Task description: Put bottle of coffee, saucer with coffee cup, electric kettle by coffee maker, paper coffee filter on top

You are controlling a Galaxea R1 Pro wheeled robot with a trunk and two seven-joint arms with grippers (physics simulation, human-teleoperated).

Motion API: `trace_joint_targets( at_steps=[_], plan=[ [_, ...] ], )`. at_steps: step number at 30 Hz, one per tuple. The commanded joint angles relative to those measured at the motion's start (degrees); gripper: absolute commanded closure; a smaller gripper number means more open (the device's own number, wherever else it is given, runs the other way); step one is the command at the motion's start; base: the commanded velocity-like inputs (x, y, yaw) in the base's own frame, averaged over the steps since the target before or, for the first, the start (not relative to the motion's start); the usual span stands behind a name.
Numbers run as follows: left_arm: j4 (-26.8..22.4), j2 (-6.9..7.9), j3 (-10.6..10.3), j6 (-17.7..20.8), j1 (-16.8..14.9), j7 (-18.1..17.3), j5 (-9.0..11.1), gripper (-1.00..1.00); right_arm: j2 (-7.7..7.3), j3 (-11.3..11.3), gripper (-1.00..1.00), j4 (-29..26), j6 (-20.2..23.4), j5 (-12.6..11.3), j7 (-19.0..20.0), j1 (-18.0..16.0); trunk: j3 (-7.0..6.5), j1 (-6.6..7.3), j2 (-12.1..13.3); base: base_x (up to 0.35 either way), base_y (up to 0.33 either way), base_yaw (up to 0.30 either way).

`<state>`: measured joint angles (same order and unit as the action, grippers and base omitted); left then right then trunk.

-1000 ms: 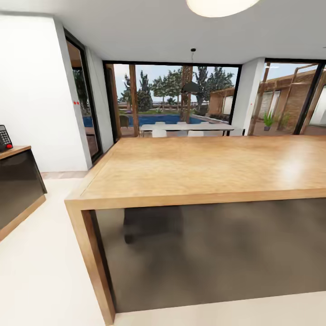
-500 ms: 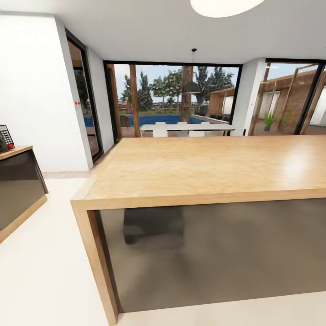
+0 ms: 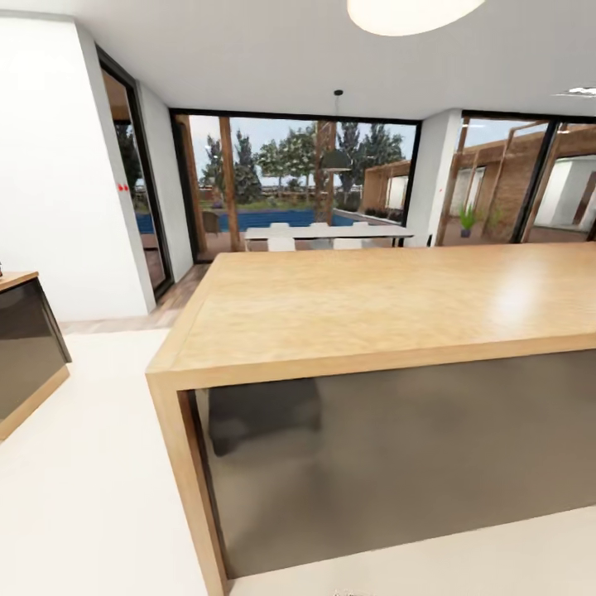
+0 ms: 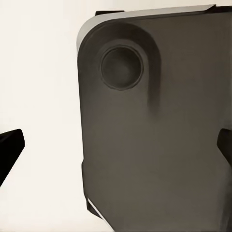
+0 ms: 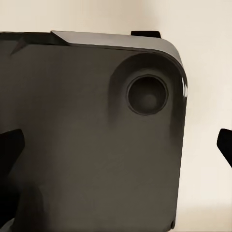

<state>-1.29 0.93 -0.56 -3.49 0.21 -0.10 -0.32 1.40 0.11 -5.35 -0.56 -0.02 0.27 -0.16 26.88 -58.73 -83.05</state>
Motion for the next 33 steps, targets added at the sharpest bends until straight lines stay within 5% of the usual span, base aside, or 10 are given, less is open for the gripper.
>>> trace_joint_targets(
  at_steps=[1, 14, 33],
  plan=[
    [-0.1, 0.07, -0.1, -0.1, 0.1, 0.0, -0.1, -1.0, 0.01, 0.0, -1.0, 0.0, -0.1, 0.0, 0.0, 0.0, 0.05, 0.0, 0.0, 0.0, 0.06, -0.268],
    [-0.2, 0.99, -0.4, -0.1, 0.1, 0.0, -0.4, -1.0, 0.0, 0.0, -1.0, 0.0, -0.1, 0.0, 0.0, 0.0, 0.05, 0.0, 0.0, 0.0, 0.01, -0.271],
    [-0.4, 1.01, 0.0, -0.1, -0.1, 0.0, 0.4, -1.0, -0.02, 0.0, -1.0, -0.1, -0.2, 0.0, 0.0, 0.0, -3.34, 4.17, 7.6, 0.0, 0.0, -0.271]
  ],
)
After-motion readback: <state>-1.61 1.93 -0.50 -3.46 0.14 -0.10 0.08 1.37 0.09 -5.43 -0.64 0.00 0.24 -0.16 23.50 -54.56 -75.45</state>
